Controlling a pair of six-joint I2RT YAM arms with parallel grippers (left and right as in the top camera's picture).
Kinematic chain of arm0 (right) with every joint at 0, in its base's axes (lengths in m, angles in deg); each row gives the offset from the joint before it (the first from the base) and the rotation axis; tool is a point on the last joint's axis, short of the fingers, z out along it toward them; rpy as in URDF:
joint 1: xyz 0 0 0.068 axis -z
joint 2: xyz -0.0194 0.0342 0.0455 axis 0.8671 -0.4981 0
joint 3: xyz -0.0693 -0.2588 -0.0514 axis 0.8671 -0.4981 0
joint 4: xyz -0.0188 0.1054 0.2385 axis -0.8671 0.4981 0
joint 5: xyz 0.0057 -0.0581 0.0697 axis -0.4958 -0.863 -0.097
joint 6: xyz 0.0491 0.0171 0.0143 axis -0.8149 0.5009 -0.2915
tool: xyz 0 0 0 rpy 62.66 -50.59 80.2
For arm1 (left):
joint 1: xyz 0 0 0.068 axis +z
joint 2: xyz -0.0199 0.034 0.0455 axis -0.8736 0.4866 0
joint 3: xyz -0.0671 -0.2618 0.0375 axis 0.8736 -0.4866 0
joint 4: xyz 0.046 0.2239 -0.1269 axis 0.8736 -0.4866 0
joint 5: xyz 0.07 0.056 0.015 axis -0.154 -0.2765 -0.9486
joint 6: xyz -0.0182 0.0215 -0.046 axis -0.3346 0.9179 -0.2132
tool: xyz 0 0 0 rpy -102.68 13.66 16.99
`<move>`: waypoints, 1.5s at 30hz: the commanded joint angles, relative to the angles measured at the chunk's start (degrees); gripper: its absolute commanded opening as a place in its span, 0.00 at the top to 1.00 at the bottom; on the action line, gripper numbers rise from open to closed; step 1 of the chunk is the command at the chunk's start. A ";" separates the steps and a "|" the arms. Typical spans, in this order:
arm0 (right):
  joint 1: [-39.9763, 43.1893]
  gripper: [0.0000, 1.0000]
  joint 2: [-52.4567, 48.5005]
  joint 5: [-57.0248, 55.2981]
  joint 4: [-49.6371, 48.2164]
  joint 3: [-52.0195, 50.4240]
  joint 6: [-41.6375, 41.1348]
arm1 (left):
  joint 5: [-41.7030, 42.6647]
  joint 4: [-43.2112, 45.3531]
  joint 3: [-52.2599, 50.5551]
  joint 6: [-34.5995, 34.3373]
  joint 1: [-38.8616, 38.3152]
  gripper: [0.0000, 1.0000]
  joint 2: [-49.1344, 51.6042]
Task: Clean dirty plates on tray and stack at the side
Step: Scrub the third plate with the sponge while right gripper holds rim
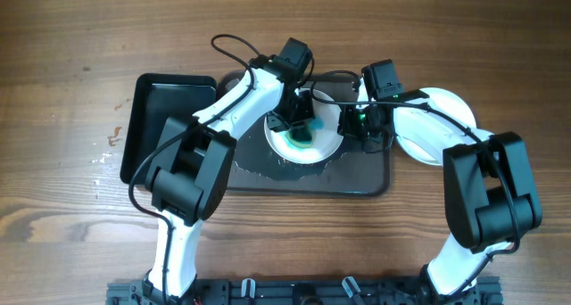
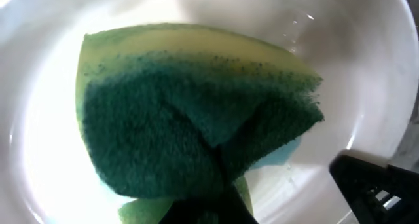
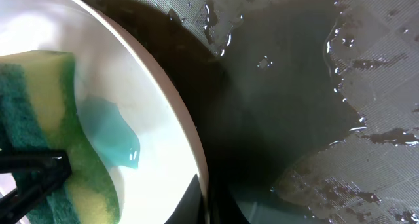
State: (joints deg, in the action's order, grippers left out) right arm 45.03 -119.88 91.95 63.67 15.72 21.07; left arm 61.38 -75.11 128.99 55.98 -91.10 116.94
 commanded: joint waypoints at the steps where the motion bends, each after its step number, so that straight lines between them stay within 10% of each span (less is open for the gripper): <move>1: -0.87 0.96 -1.75 0.61 0.31 0.57 -0.02 | -10.88 -2.58 1.36 -1.09 0.26 0.96 1.66; 8: 1.01 0.96 -1.75 10.64 2.32 1.03 -4.31 | -16.70 -13.20 1.36 -0.79 6.73 0.96 1.66; 18: 0.85 0.96 -1.75 10.45 1.40 0.96 -6.21 | 5.75 -4.50 1.36 9.35 0.07 0.96 1.66; 32: 0.85 0.96 -1.75 10.23 1.42 0.87 -5.99 | -32.22 -7.87 1.36 -3.26 4.81 0.96 1.66; 40: 0.85 0.96 -1.75 10.19 1.27 0.87 -5.97 | 7.45 -9.88 1.36 12.81 2.64 0.96 1.66; 45: 0.85 0.96 -1.75 10.01 1.27 0.87 -6.01 | 11.98 -4.28 1.36 12.66 0.76 0.96 1.66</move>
State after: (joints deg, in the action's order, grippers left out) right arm 45.82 -120.95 100.76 65.64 16.20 15.26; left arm 63.64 -81.50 130.76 65.68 -88.30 117.16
